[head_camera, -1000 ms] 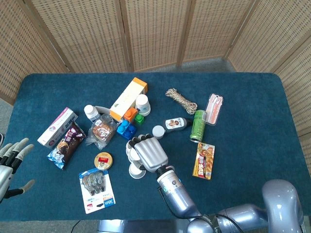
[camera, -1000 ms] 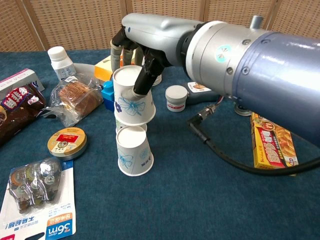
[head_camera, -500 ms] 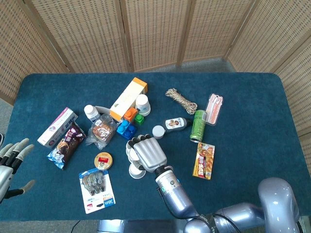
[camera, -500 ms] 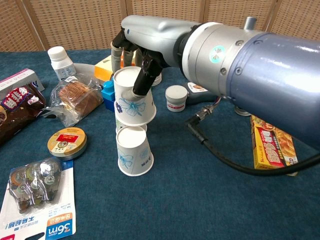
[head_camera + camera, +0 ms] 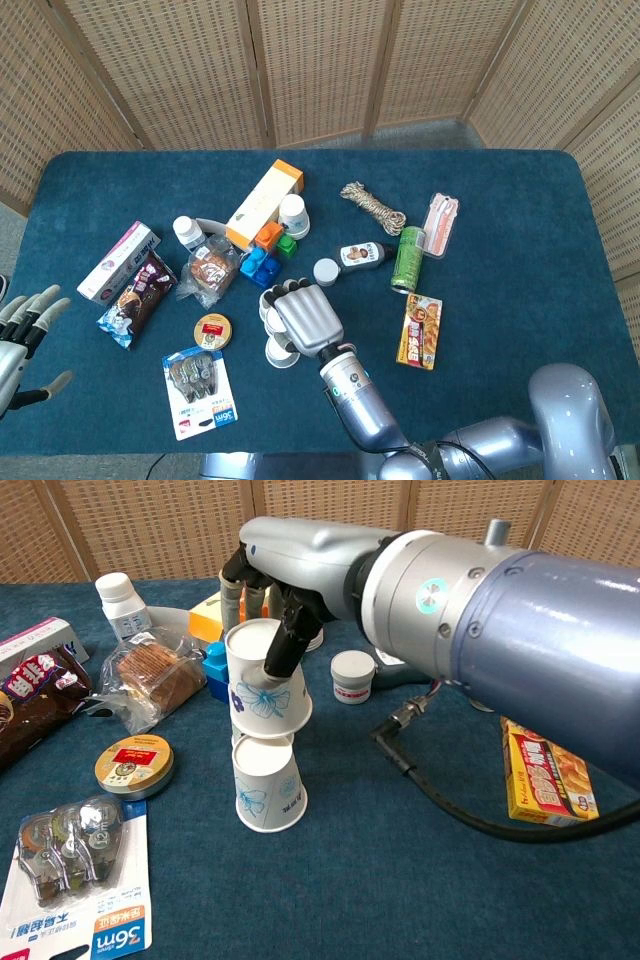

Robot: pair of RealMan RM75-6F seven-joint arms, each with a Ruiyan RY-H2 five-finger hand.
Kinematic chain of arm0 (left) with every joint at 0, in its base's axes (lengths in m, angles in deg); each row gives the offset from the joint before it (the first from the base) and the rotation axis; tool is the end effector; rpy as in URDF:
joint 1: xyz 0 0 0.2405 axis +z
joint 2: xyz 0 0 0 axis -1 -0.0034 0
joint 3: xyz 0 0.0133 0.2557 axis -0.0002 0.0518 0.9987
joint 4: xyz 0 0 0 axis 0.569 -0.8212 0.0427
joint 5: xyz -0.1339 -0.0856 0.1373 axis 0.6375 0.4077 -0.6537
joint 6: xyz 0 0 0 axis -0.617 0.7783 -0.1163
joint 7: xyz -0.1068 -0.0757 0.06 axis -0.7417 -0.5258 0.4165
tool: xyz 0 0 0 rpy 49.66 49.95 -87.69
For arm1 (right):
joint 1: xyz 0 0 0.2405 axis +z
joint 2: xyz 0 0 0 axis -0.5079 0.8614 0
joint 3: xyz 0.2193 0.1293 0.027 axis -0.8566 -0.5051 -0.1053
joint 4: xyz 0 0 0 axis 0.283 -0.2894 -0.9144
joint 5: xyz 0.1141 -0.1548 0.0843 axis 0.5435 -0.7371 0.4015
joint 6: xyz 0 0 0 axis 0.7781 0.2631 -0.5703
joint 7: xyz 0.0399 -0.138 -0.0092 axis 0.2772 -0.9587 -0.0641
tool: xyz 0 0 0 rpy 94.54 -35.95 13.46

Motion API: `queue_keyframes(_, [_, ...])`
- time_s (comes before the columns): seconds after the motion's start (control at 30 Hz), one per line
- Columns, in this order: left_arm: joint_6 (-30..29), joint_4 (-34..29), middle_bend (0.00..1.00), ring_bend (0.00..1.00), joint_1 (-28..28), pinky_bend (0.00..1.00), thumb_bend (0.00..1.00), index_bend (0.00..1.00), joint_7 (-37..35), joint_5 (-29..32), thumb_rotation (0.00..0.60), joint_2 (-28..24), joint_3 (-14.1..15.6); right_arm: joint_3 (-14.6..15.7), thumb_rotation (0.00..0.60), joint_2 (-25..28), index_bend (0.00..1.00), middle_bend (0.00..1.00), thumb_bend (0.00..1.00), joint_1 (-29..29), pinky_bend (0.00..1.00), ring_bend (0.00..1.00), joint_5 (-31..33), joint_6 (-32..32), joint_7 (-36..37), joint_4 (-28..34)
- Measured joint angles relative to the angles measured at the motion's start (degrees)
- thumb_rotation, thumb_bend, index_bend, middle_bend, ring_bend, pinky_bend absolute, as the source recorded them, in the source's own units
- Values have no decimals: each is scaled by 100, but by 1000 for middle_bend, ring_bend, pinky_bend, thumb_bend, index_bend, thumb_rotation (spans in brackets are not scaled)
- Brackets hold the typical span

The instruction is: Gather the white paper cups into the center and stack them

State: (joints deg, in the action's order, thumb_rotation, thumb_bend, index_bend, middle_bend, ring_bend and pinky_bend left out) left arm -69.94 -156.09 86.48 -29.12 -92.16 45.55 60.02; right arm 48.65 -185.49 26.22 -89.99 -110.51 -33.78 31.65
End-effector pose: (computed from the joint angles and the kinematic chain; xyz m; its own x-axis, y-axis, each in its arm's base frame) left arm -0.2705 0.1417 0.1968 0.3904 0.1243 0.9122 0.9154 -0.1581 -0.3702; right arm 0.0314 -0.2644 -0.0278 0.3452 -0.2591 0.9020 -0.8629 -0.4655 0.1965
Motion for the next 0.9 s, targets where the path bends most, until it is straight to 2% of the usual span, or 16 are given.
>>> queue_keyframes(0.43, [11, 28, 0, 0, -1, 0, 282, 0, -40, 27, 600, -11, -6, -28, 600, -143, 379, 417, 406, 127, 352, 291, 75, -58, -12, -117])
queue_keyframes(0.53, [16, 31, 0, 0, -1, 0, 282, 0, -38, 20, 600, -13, -2, -65, 600, -171, 361, 409, 339, 154, 352, 284, 138, -58, -12, -146])
queue_keyframes(0.73, [21, 33, 0, 0, -5, 0, 282, 0, -54, 41, 600, -17, -12, -82, 600, -144, 229, 390, 221, 193, 352, 265, 211, -70, -45, -139])
queue_keyframes(0.83, [13, 36, 0, 0, -3, 0, 283, 0, -69, 31, 600, -21, -10, -81, 600, -129, 119, 382, 205, 186, 352, 261, 195, -74, 10, -124])
queue_keyframes(0.9, [11, 36, 0, 0, -1, 0, 282, 0, -71, 34, 600, -22, -11, -70, 600, -116, 96, 381, 198, 188, 353, 261, 149, -77, 22, -105])
